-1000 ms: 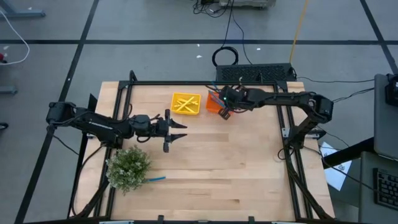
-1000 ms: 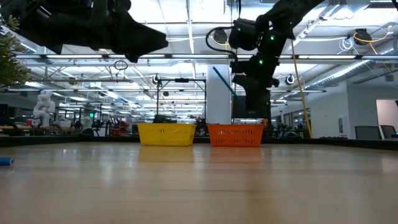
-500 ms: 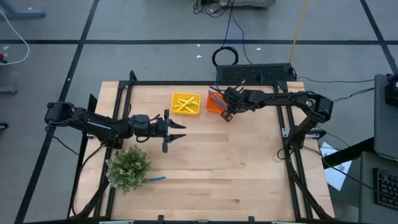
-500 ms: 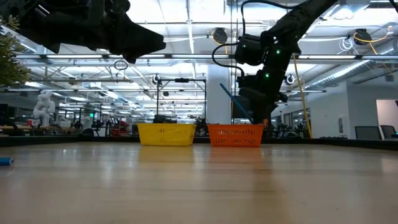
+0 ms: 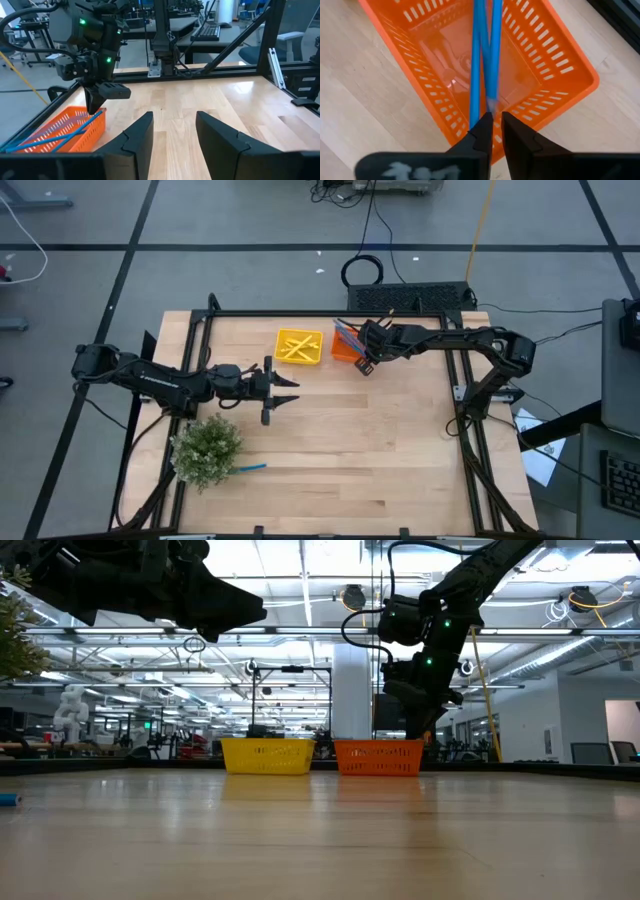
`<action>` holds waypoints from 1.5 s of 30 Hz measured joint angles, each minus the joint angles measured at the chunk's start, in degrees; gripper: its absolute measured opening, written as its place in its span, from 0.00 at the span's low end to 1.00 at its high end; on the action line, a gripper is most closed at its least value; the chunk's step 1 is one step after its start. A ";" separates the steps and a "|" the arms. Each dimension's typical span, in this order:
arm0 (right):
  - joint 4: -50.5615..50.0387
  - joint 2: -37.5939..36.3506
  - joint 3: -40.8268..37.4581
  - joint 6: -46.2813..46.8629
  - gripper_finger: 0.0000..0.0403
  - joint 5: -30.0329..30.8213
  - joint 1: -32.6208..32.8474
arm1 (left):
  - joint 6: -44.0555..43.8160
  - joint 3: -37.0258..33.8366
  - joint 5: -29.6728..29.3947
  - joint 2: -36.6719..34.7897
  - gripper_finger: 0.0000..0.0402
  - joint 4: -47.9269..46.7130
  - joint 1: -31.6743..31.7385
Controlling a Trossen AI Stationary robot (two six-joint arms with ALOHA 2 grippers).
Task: Sort pens & pencils
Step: Put the right blue pencil into the orange bin, then put the blue pencil into the orange bin
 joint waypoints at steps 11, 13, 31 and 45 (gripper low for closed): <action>-1.45 -0.96 0.02 -0.84 0.23 0.27 0.00 | 0.00 0.00 -0.02 0.00 0.38 -0.58 0.00; -1.28 -2.98 0.02 -1.19 0.26 0.28 0.00 | 0.00 0.00 -0.02 0.02 0.38 -1.11 0.00; 78.87 -27.64 -37.65 -11.66 0.30 -3.78 18.19 | -2.65 0.00 -4.09 -19.44 0.38 -21.13 0.17; 92.16 -27.98 -45.42 -13.14 0.30 -4.22 21.84 | -4.44 0.00 -4.07 -20.36 0.38 -22.26 -0.96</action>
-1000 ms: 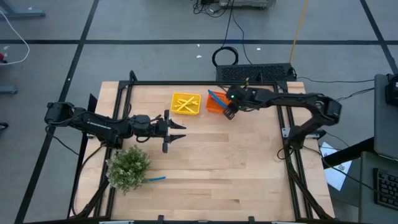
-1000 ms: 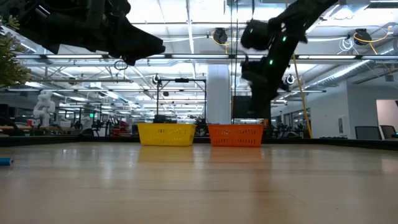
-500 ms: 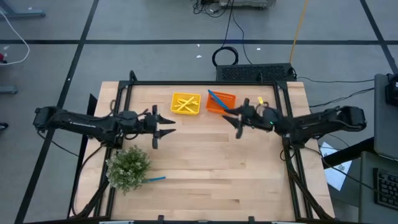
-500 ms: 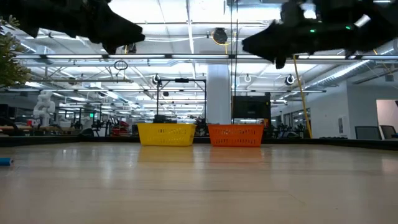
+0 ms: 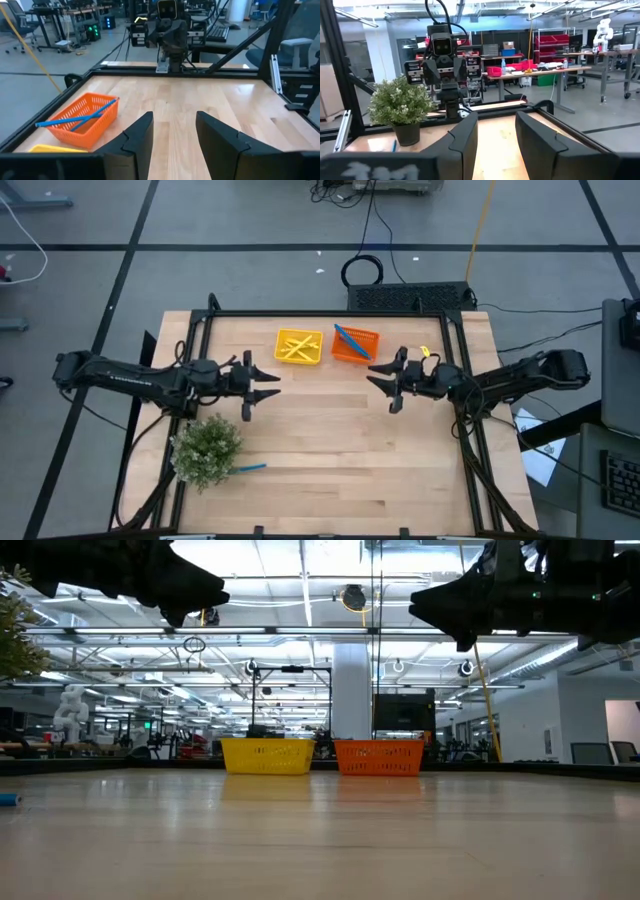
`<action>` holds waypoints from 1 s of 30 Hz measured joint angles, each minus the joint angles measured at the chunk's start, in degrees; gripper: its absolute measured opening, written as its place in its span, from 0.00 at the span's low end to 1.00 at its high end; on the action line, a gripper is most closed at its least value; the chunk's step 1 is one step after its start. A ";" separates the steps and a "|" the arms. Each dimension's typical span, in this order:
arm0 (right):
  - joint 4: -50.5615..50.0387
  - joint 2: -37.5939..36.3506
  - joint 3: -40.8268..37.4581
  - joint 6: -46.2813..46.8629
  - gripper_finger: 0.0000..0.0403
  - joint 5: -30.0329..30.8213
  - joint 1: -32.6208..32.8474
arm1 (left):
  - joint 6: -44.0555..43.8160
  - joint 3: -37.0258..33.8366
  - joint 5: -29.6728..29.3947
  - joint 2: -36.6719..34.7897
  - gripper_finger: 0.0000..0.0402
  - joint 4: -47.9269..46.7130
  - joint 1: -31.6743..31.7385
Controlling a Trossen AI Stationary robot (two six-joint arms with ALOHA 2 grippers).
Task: Sort pens & pencils
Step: Put the blue pencil into the orange bin
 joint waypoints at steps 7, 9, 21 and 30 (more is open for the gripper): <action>-0.03 0.00 0.00 0.18 0.30 0.00 -0.02 | -2.03 0.00 0.00 -0.04 0.38 0.10 0.00; -0.05 0.00 0.00 0.16 0.30 0.00 -0.04 | -5.05 0.00 0.00 0.63 0.38 0.69 0.00; -0.08 0.00 0.00 0.20 0.30 0.00 -0.05 | -19.65 16.52 -0.48 21.29 0.38 -16.85 -7.79; -0.64 0.00 0.00 1.78 0.30 -0.02 -0.05 | -35.51 39.98 2.04 40.39 0.38 -50.96 -20.97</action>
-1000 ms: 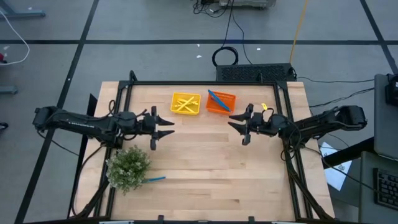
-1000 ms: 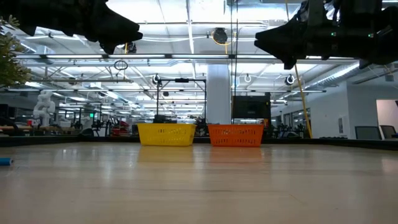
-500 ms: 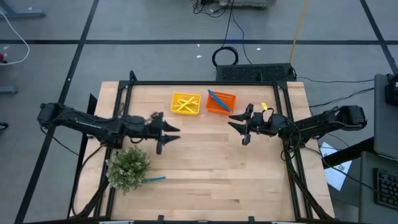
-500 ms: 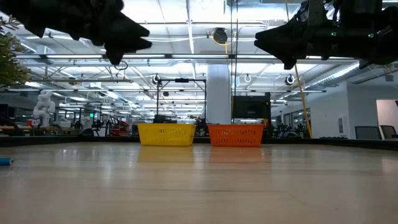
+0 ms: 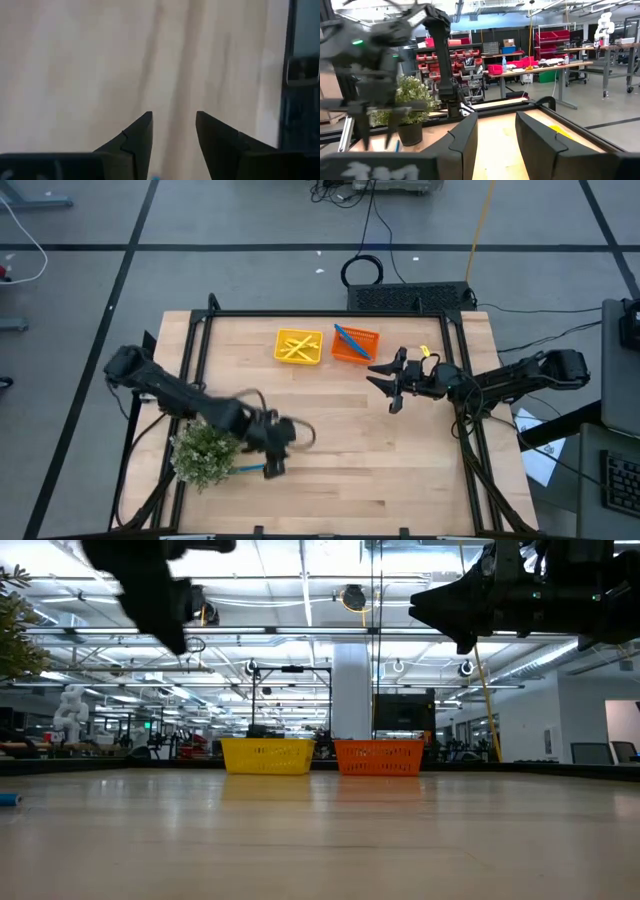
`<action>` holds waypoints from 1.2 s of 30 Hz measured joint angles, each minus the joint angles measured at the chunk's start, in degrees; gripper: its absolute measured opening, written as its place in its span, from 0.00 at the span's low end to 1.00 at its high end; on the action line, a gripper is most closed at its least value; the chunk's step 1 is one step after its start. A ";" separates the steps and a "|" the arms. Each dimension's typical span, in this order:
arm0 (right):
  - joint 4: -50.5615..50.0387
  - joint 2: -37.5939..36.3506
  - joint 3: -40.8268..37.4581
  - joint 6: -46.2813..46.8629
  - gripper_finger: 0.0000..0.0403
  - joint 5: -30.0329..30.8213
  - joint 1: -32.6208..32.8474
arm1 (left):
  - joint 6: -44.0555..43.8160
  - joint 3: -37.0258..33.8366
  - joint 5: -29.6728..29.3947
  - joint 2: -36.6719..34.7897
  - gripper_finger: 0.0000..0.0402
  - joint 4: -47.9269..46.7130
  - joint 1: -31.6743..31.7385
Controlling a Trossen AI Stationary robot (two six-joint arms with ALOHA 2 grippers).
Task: Sort pens & pencils
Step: Put the blue pencil into the orange bin
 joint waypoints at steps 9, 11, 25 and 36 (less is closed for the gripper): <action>-0.31 0.02 0.00 1.08 0.30 0.00 0.00 | -9.40 9.14 0.28 11.18 0.38 -11.84 -11.34; -0.35 0.00 0.00 1.42 0.30 0.00 0.00 | -10.20 8.75 0.69 12.46 0.38 -12.12 -12.57; -2.80 0.04 0.00 4.41 0.30 -0.02 0.00 | -16.38 8.52 2.03 18.87 0.38 -17.23 -9.81; -3.37 0.04 0.00 4.41 0.30 0.00 0.00 | -15.19 5.88 7.47 20.49 0.38 -17.89 -7.84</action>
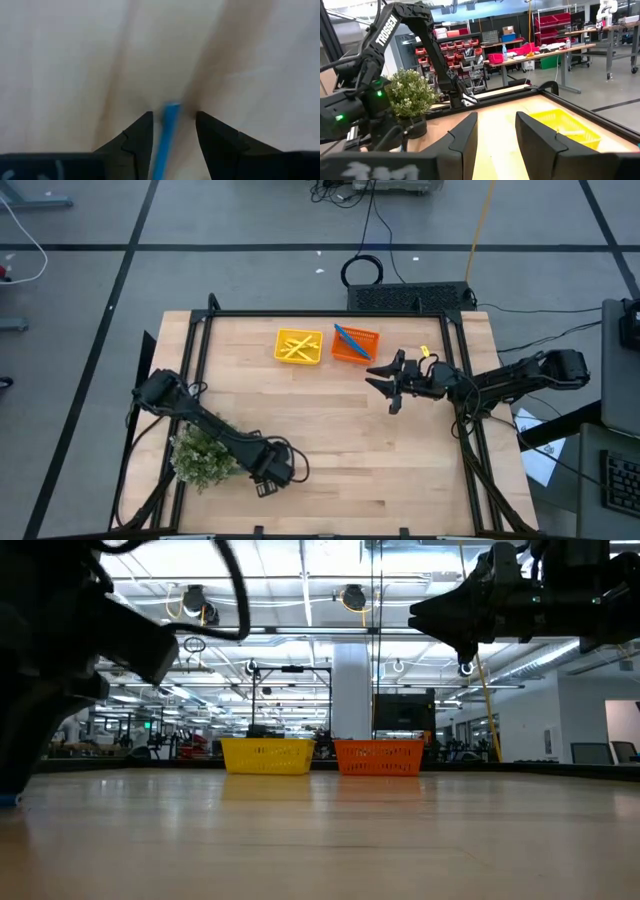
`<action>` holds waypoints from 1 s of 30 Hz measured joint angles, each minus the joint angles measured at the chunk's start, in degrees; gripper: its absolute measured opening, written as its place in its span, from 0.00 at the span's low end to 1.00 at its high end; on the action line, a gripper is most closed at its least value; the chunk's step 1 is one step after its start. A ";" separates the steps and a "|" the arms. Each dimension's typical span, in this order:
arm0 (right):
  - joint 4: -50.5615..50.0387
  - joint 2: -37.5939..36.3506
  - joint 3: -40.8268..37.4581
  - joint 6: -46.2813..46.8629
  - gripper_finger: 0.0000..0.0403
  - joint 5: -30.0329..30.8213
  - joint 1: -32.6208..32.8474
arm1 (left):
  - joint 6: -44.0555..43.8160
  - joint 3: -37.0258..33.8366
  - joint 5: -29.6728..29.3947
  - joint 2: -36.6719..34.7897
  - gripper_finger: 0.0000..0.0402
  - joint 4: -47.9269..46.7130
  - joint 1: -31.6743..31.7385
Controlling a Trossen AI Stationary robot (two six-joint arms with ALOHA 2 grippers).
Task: Sort pens & pencils
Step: Put the blue pencil into the orange bin
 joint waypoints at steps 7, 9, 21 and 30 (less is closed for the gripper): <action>-0.17 0.00 0.00 0.01 0.30 0.00 0.00 | 2.37 -2.27 -1.43 -0.42 0.38 1.02 0.02; -0.12 0.00 0.00 0.00 0.30 0.00 -0.01 | 4.60 -2.32 -1.77 -0.40 0.38 1.96 0.02; -0.28 0.00 0.00 0.01 0.30 0.00 0.00 | 10.95 -2.43 -3.03 -0.37 0.04 2.93 1.05; -0.30 0.00 0.00 0.01 0.30 0.00 -0.02 | 11.85 -2.47 -5.62 -0.55 0.01 4.54 1.36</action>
